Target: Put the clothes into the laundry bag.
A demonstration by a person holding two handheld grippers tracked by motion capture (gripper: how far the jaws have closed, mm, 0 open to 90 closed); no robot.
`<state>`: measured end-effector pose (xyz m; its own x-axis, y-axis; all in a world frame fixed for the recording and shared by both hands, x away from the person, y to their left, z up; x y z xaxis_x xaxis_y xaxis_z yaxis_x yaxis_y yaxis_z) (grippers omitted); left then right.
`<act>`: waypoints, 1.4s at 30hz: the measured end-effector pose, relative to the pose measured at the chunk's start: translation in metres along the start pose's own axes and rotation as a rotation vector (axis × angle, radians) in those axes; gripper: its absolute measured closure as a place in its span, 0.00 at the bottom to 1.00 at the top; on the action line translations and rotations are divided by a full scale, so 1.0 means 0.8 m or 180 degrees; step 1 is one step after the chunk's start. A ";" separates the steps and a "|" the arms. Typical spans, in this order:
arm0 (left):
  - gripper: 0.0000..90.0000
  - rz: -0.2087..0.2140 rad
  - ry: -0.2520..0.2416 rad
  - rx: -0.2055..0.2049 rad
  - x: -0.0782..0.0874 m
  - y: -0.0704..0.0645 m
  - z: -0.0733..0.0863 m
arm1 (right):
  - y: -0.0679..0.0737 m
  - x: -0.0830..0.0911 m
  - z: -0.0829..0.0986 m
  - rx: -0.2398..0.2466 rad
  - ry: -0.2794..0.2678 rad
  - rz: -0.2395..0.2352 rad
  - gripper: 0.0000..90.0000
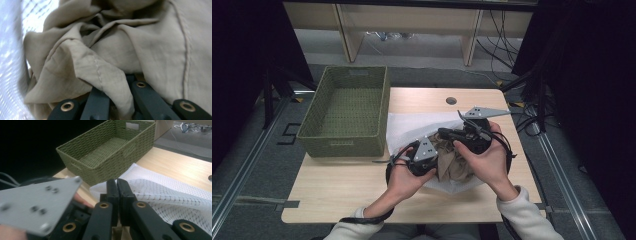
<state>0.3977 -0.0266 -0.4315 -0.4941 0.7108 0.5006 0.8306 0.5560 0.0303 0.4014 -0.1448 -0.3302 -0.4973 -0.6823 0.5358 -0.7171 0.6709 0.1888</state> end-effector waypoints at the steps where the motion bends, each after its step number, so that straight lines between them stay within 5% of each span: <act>1: 0.98 0.0011 0.0021 0.0039 -0.004 0.002 0.002 | -0.001 0.000 0.000 0.0011 -0.0020 0.0003 1.00; 10: 0.97 -0.0047 0.0363 0.0113 -0.041 0.026 0.037 | -0.019 -0.016 0.009 -0.0163 0.0170 0.0084 1.00; 17: 0.90 0.0013 0.0525 0.0084 -0.060 0.024 0.065 | -0.034 -0.024 0.016 -0.0180 0.0317 0.0190 1.00; 21: 0.75 0.0068 0.0526 0.0091 -0.051 0.021 0.071 | -0.038 -0.026 0.018 -0.0211 0.0367 0.0212 1.00; 26: 0.53 0.0013 0.0531 0.0144 -0.016 0.023 0.076 | -0.040 -0.023 0.017 -0.0264 0.0350 0.0248 1.00; 30: 0.47 -0.0023 0.0408 0.0224 0.018 0.031 0.074 | -0.041 -0.024 0.017 -0.0295 0.0367 0.0274 1.00; 31: 0.47 -0.0032 0.0321 0.0365 0.025 0.033 0.073 | -0.043 -0.024 0.017 -0.0246 0.0356 0.0268 1.00; 34: 0.45 -0.0155 0.0294 0.0339 0.036 0.047 0.073 | -0.042 -0.024 0.017 -0.0258 0.0356 0.0268 1.00; 35: 0.45 -0.0199 0.0290 0.0453 0.037 0.050 0.073 | -0.041 -0.024 0.017 -0.0278 0.0363 0.0275 1.00; 42: 0.35 -0.0278 0.0478 0.0472 0.009 0.069 0.078 | -0.042 -0.028 0.018 -0.0211 0.0359 0.0232 1.00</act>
<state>0.4240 0.0358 -0.4804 -0.5095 0.5913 0.6251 0.7341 0.6777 -0.0426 0.4295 -0.1563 -0.3601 -0.4862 -0.5968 0.6384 -0.6456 0.7376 0.1979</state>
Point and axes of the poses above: each handheld gripper's, and its own axes: x roughly backward along the jaws, z roughly out of its underside, y roughly to its left, the point moved 4 cm from there along -x, roughly forward along the jaws, and after that the axes turned 3 degrees about y, right-handed, at the moved point
